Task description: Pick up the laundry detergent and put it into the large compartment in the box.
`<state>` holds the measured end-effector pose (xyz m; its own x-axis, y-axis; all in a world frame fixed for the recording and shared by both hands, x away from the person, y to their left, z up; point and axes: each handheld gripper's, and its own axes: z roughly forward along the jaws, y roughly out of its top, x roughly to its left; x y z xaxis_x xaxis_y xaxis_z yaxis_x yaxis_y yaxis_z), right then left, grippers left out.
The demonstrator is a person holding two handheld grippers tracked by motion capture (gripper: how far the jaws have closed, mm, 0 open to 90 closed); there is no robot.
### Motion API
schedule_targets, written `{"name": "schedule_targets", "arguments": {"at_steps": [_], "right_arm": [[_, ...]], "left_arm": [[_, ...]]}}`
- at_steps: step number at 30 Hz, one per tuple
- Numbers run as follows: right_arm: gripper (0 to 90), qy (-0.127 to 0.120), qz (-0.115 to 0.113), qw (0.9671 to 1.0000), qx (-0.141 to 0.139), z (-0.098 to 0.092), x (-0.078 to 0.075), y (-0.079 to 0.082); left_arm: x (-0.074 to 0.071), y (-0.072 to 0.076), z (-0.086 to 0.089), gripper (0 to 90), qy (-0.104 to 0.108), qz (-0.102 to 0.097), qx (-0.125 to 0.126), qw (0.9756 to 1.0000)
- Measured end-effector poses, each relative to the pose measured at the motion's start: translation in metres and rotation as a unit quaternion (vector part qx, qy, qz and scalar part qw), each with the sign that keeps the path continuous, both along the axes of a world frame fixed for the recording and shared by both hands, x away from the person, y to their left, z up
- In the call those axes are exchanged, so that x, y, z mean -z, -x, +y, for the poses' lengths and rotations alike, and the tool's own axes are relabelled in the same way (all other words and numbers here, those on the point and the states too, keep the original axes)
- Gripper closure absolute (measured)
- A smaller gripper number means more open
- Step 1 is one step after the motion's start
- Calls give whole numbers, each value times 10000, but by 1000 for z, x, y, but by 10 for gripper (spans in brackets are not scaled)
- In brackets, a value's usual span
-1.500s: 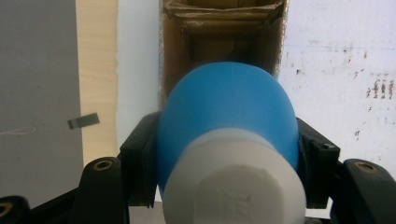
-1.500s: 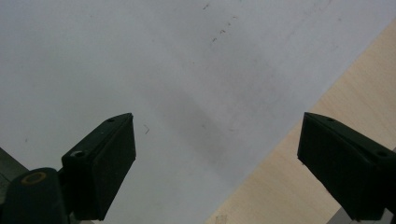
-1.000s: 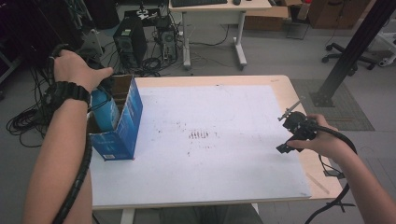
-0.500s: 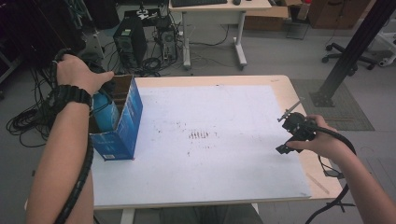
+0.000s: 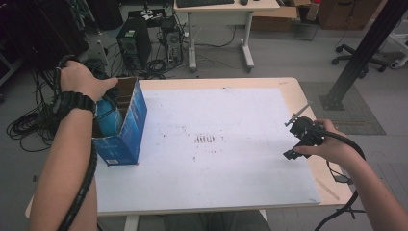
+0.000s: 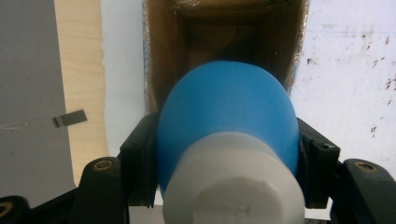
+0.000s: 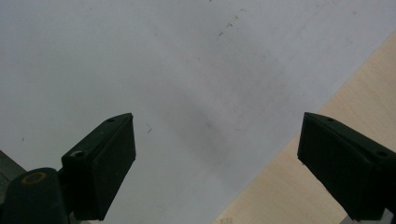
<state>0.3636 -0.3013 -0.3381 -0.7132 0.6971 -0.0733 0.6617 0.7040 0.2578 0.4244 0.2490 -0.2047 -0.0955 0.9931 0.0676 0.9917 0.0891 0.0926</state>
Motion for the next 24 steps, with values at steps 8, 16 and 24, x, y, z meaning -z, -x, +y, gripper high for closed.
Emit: {"name": "schedule_targets", "arguments": {"at_steps": [8, 16, 24], "right_arm": [[114, 8, 38, 10000, 2, 1, 2, 0], [114, 14, 61, 10000, -2, 1, 6, -1], [114, 16, 86, 10000, -1, 2, 9, -2]], "left_arm": [[7, -2, 0, 375, 6, 30, 20, 10000], [17, -4, 1, 375, -17, 84, 15, 10000], [26, -6, 0, 374, 12, 159, 36, 9999]]}}
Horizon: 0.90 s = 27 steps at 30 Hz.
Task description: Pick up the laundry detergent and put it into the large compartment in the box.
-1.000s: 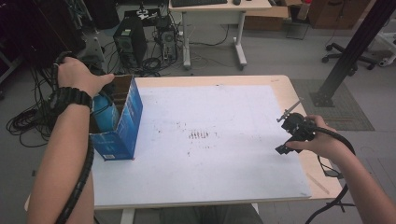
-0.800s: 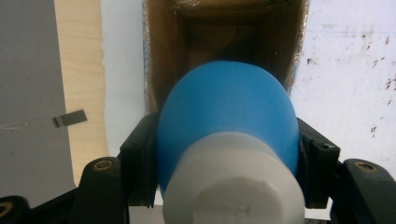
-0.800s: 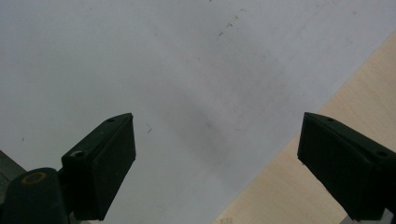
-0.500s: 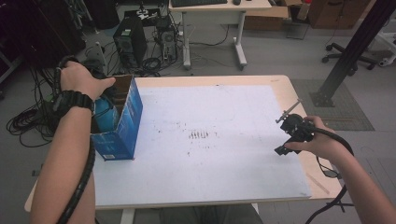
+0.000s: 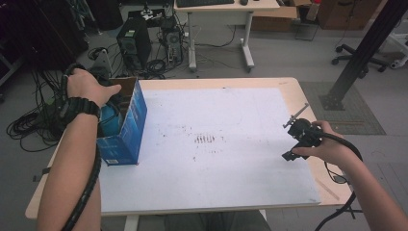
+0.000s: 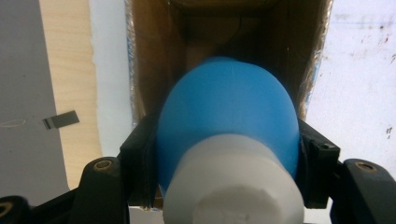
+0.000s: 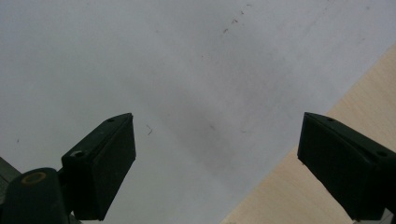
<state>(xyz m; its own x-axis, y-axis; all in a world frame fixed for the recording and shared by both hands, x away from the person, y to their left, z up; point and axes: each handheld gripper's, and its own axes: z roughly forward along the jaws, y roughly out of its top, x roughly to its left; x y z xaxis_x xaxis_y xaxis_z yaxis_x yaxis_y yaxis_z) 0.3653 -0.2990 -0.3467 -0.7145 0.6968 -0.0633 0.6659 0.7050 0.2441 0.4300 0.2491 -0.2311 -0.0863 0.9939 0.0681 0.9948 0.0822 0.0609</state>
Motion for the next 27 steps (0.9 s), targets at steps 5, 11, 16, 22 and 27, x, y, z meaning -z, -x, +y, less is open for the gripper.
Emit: {"name": "schedule_targets", "arguments": {"at_steps": [5, 11, 16, 22, 27], "right_arm": [[114, 8, 16, 10000, -8, 1, 1, 0], [114, 11, 22, 10000, 1, 0, 2, 0], [114, 23, 32, 10000, -11, 0, 3, -1], [114, 23, 31, 10000, -19, 1, 2, -1], [114, 36, 46, 10000, -11, 0, 3, -1]], "left_arm": [[6, -1, 1, 375, -12, 26, 7, 10000], [11, -1, 2, 375, -4, 48, -3, 10000], [17, -2, 3, 374, 20, 89, 7, 10000], [23, -2, 3, 374, 9, 129, 18, 9999], [29, -3, 5, 374, 21, 148, 16, 9999]]}}
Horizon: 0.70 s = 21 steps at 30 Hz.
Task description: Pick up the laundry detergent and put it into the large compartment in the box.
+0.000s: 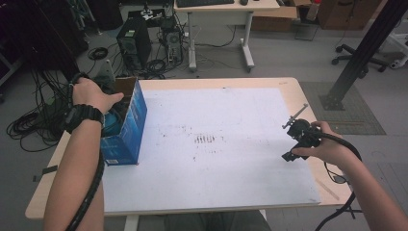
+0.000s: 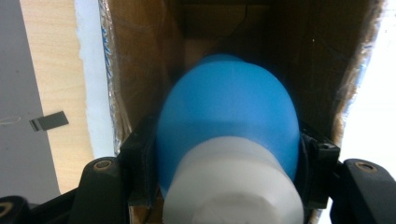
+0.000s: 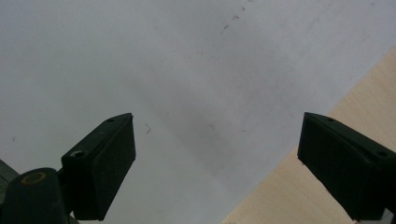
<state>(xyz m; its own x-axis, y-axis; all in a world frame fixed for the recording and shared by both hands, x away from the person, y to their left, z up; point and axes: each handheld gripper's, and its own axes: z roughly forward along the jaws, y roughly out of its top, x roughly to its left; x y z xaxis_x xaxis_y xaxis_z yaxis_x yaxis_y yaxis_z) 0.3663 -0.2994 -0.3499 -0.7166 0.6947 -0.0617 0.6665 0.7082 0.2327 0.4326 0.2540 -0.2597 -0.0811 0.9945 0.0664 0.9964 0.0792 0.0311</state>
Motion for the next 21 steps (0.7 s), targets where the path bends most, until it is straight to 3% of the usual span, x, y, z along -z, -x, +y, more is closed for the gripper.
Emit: {"name": "schedule_targets", "arguments": {"at_steps": [21], "right_arm": [[113, 64, 43, 10000, -15, 3, 2, -1]], "left_arm": [[14, -1, 4, 374, 32, -54, 2, 10000]]}}
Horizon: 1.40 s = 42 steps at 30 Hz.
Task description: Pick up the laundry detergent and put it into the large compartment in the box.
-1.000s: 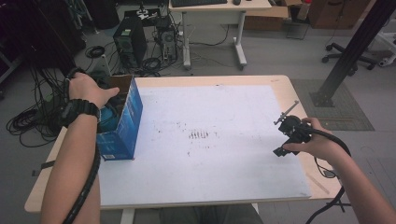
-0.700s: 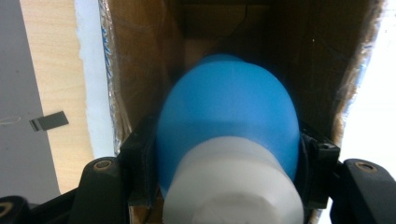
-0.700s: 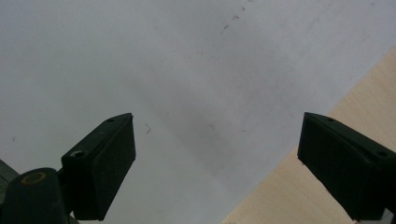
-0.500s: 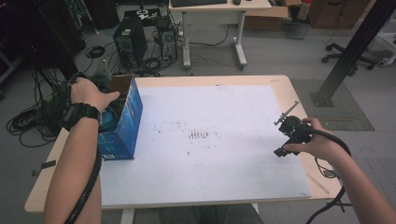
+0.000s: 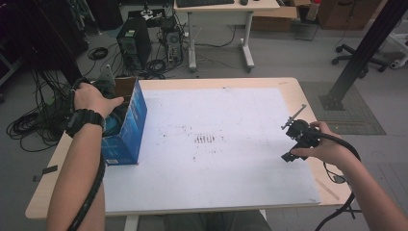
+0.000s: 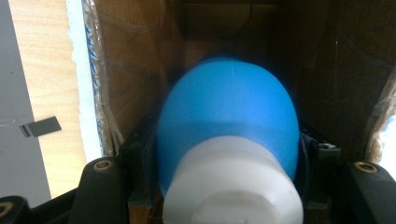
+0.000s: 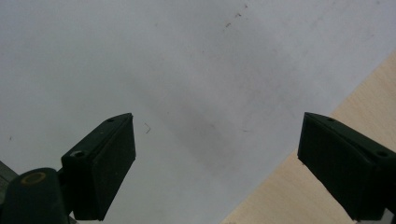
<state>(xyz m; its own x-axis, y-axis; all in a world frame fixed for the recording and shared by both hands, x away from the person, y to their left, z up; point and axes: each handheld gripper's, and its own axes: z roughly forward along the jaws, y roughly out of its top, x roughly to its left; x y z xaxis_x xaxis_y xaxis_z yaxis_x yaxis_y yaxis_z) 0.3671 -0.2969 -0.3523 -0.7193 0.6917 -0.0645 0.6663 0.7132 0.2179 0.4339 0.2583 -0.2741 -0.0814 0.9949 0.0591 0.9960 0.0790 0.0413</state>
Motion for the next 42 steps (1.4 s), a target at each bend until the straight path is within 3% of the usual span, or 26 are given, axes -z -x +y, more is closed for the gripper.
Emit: {"name": "schedule_targets", "arguments": {"at_steps": [28, 42], "right_arm": [[113, -4, 10, 10000, 18, -3, 3, 2], [112, -17, -9, 10000, 0, -3, 2, 3]], "left_arm": [[2, 2, -2, 370, -26, -34, 28, 10000], [-1, 4, -3, 309, -51, -43, 2, 10000]]}}
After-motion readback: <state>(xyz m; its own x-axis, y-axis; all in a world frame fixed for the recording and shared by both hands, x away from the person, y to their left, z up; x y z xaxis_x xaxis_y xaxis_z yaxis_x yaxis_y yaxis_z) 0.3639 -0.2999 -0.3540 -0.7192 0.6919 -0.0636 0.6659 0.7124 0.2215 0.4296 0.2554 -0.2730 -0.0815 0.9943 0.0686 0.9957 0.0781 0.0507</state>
